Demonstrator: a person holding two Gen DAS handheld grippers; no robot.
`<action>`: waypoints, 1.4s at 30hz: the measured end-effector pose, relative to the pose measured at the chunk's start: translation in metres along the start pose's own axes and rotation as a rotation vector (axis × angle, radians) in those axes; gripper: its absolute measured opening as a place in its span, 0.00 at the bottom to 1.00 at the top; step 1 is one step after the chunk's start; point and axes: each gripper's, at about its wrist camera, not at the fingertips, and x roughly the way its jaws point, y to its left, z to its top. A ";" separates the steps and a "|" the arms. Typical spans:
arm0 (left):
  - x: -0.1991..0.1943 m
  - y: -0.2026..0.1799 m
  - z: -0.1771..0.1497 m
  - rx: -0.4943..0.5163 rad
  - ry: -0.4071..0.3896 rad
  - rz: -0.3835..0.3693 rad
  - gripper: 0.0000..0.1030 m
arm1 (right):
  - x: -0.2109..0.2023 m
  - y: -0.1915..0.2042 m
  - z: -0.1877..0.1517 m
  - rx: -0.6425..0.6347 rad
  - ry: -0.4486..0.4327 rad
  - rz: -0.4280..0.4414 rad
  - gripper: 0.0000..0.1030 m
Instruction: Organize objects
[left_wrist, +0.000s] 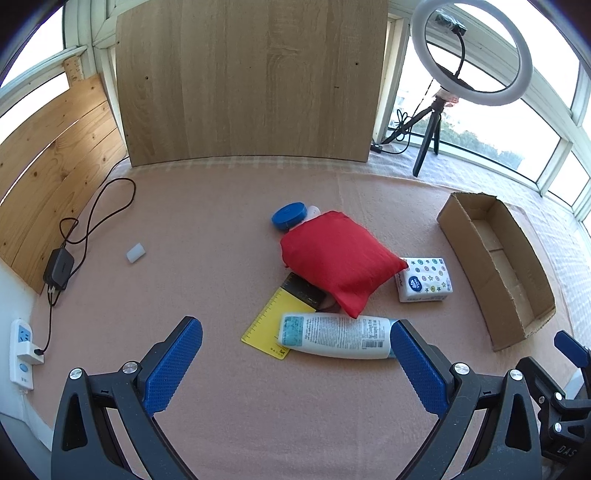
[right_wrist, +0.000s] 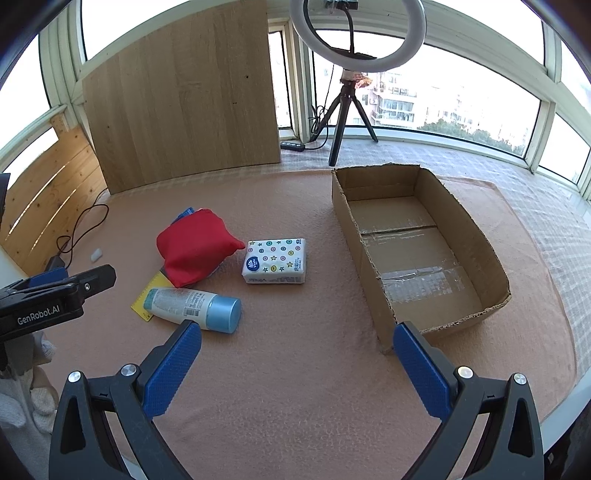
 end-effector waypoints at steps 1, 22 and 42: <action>0.004 0.001 0.006 -0.002 -0.002 0.003 1.00 | 0.000 -0.001 0.000 0.004 0.002 -0.001 0.99; 0.146 0.013 0.103 -0.127 0.161 -0.072 0.75 | -0.008 -0.044 -0.018 0.085 0.040 -0.023 0.82; 0.186 -0.058 0.057 0.036 0.324 -0.228 0.65 | -0.017 -0.076 -0.023 0.150 0.040 -0.071 0.82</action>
